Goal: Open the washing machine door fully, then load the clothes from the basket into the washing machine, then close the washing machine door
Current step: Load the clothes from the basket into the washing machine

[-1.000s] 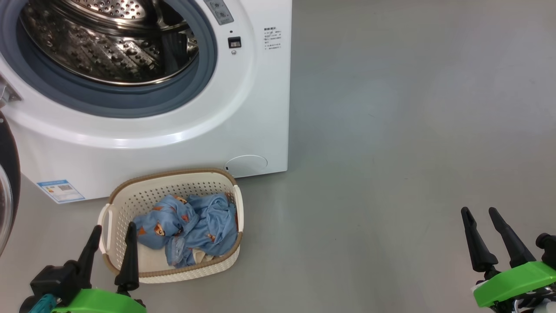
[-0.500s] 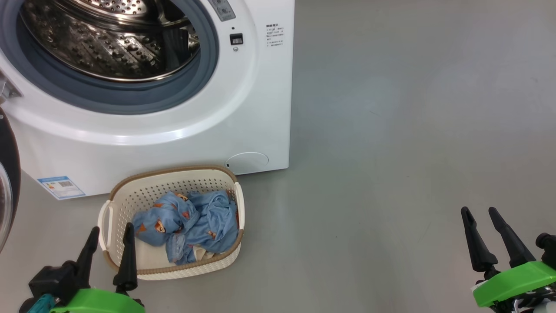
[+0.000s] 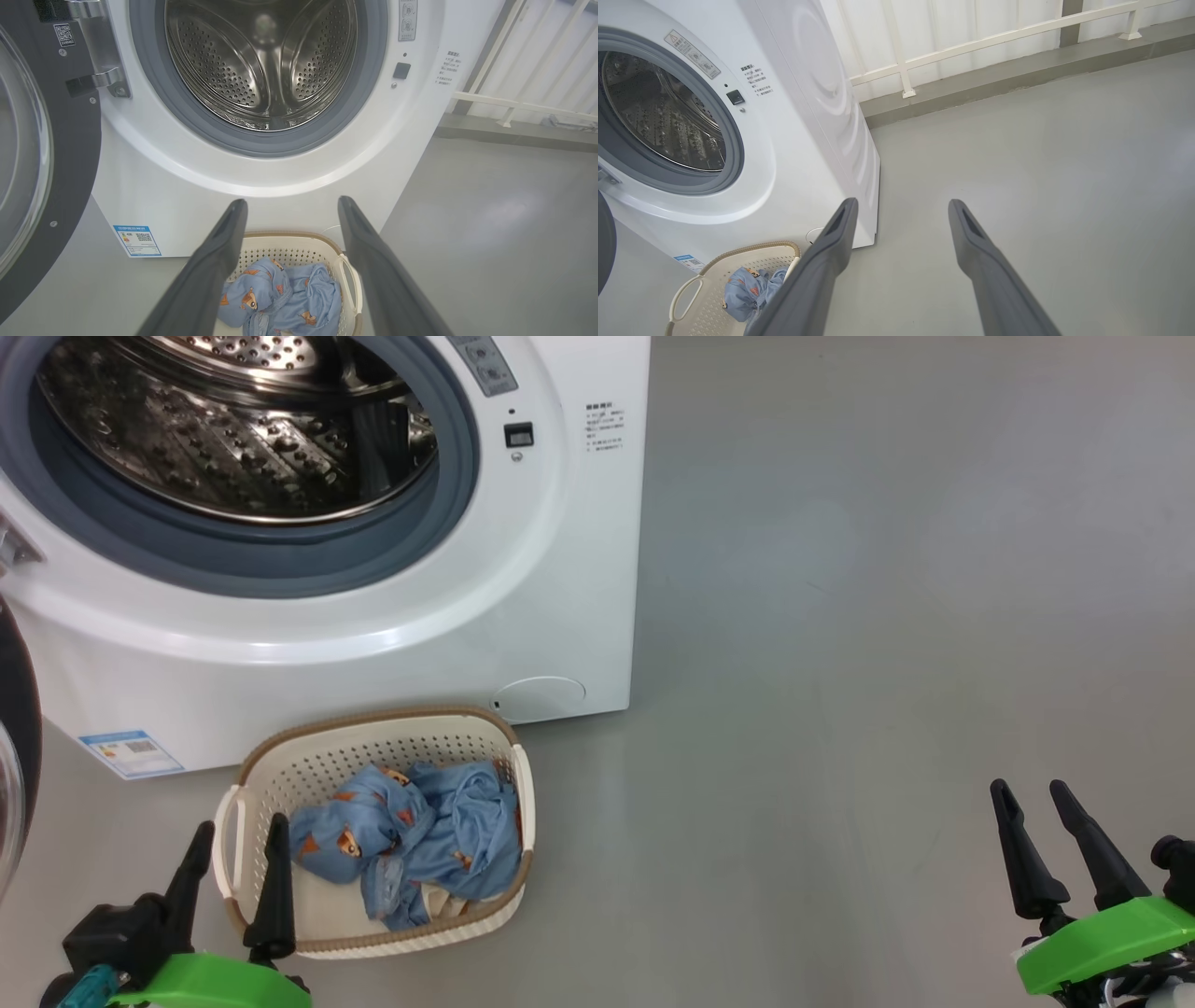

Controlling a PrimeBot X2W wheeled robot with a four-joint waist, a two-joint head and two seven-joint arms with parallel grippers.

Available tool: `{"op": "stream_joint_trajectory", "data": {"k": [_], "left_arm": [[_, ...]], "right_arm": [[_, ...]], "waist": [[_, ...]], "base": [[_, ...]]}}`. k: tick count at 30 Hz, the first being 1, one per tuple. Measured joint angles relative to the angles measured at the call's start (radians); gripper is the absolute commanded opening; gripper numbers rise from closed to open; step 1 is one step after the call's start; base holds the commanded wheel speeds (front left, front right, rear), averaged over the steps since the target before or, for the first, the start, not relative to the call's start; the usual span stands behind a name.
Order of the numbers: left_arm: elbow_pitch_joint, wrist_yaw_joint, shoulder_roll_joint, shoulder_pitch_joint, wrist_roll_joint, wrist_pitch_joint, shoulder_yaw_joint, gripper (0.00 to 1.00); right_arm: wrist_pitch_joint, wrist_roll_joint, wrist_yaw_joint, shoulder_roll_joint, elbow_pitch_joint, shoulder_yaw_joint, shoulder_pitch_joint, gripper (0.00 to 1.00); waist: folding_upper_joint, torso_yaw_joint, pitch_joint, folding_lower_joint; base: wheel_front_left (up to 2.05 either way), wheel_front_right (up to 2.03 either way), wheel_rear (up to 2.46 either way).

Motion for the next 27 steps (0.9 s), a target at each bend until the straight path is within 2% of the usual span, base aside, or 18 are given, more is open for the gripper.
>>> {"op": "stream_joint_trajectory", "data": {"k": [13, 27], "left_arm": [[-0.002, 0.000, 0.007, -0.015, -0.014, 0.000, 0.004, 1.00], [-0.003, 0.000, -0.007, -0.015, -0.013, 0.000, 0.006, 1.00]], "right_arm": [[0.000, 0.000, 0.000, 0.003, 0.000, 0.001, 0.000, 1.00], [0.000, 0.000, 0.000, 0.002, 0.000, 0.002, 0.000, 1.00]], "waist": [[0.0000, -0.002, -0.003, 0.0000], [0.0000, 0.000, -0.004, 0.0000]], "base": [[0.86, -1.15, 0.29], [0.23, -0.23, 0.00]]}}
